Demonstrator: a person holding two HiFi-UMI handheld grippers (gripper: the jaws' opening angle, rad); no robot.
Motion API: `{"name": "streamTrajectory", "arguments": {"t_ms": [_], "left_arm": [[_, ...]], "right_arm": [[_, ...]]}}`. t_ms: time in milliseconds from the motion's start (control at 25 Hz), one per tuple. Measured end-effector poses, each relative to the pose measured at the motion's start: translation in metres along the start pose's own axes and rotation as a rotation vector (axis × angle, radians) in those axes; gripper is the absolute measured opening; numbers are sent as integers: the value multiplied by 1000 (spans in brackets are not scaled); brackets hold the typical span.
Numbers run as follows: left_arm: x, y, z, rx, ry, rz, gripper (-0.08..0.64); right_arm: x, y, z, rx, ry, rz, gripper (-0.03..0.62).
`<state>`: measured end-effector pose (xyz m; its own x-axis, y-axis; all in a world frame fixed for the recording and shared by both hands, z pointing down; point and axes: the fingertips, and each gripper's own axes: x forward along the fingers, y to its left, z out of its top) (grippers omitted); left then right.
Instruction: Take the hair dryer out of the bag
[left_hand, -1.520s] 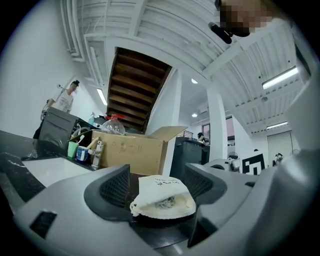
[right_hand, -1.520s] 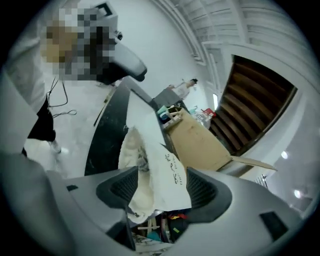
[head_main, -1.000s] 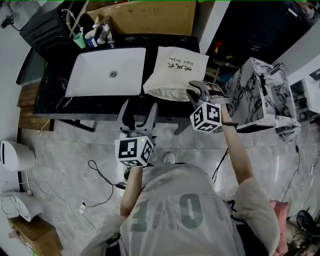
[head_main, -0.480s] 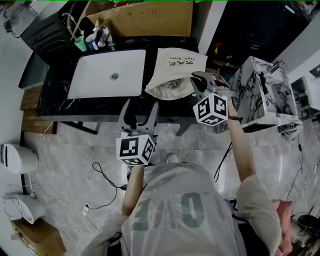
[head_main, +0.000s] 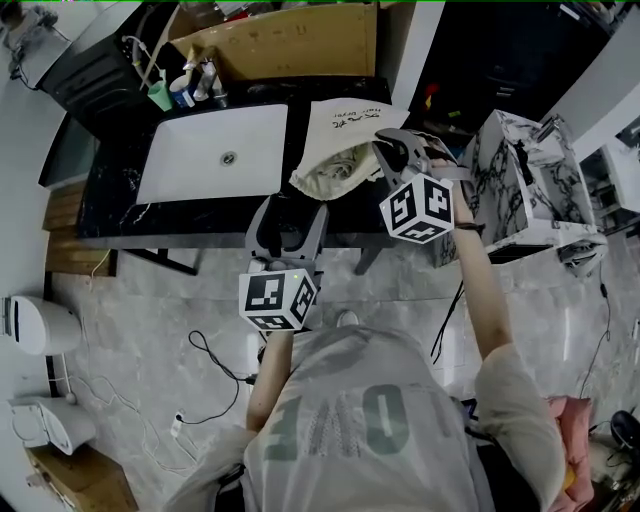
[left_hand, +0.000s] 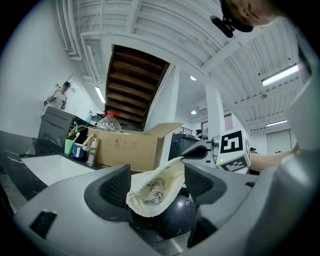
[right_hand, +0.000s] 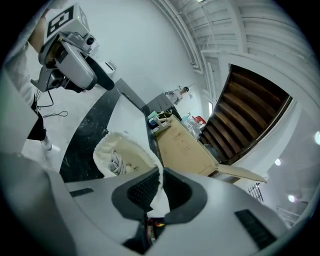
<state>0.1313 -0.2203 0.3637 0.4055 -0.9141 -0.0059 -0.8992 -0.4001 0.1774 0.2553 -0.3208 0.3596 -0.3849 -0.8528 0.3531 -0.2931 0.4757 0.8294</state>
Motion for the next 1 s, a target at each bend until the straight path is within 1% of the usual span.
{"name": "streamTrajectory", "arguments": {"t_ms": [80, 120, 240, 360, 440, 520, 600, 760, 880, 1000], "left_arm": [[3, -7, 1, 1, 5, -29, 318], [6, -12, 0, -2, 15, -60, 318], [21, -36, -8, -2, 59, -184, 316], [47, -52, -17, 15, 82, -252, 316], [66, -60, -29, 28, 132, -292, 317], [83, -68, -44, 25, 192, -332, 316], [96, -70, -52, -6, 223, -349, 316], [111, -56, -51, -71, 219, -334, 316], [120, -47, -57, -91, 254, -335, 316], [130, -45, -65, -114, 278, -328, 316]], "right_arm": [[0, -1, 1, 11, -4, 1, 48], [0, -1, 1, 17, -6, 3, 48], [-2, 0, 0, 24, -7, 6, 48], [-4, 1, 0, 33, -8, 5, 48], [-4, 0, 1, 49, -16, 7, 48], [-4, -1, 1, 64, -21, 9, 49], [-4, -1, -1, 76, -20, 9, 48], [-8, 1, -5, 126, -30, 20, 48], [-11, -1, -6, 170, -47, 25, 49], [-13, 0, -5, 176, -50, 16, 49]]}}
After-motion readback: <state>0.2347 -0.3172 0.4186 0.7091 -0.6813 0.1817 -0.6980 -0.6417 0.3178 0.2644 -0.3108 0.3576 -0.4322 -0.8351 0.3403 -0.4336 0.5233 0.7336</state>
